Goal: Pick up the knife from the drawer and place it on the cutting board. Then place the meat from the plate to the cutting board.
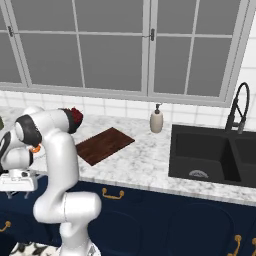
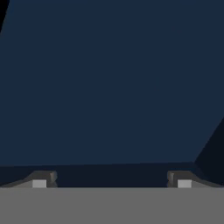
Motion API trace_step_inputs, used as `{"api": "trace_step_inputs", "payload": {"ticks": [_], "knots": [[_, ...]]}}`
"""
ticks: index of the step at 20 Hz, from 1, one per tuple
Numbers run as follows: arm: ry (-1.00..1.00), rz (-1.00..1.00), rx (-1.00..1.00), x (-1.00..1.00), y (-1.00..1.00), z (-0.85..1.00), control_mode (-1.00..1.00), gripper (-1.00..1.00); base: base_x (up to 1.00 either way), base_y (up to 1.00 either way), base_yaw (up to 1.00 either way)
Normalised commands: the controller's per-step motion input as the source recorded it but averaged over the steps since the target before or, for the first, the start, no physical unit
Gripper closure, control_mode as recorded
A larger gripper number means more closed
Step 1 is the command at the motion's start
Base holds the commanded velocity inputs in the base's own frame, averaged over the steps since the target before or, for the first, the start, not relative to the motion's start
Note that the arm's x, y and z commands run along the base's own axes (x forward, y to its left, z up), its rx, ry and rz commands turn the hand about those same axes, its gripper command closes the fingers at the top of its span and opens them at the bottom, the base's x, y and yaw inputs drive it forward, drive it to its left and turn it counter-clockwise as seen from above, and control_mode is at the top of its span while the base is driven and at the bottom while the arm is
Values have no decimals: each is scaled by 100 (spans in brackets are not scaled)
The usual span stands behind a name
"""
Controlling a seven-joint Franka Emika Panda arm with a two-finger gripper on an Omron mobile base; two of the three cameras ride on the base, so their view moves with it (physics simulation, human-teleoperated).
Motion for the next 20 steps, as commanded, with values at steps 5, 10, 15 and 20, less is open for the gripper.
{"api": "trace_step_inputs", "payload": {"ticks": [5, 10, 15, 20], "knots": [[-2, 3, -1, -10, 0, -49, -100, -100, 0, 0, 0], [-1, 6, 0, -27, 0, -26, -100, -100, 0, 0, 0], [0, 4, 1, -49, 0, 0, -100, -100, 0, 0, 0], [0, 1, 0, -42, 0, 4, -100, -100, 0, 0, 0]]}}
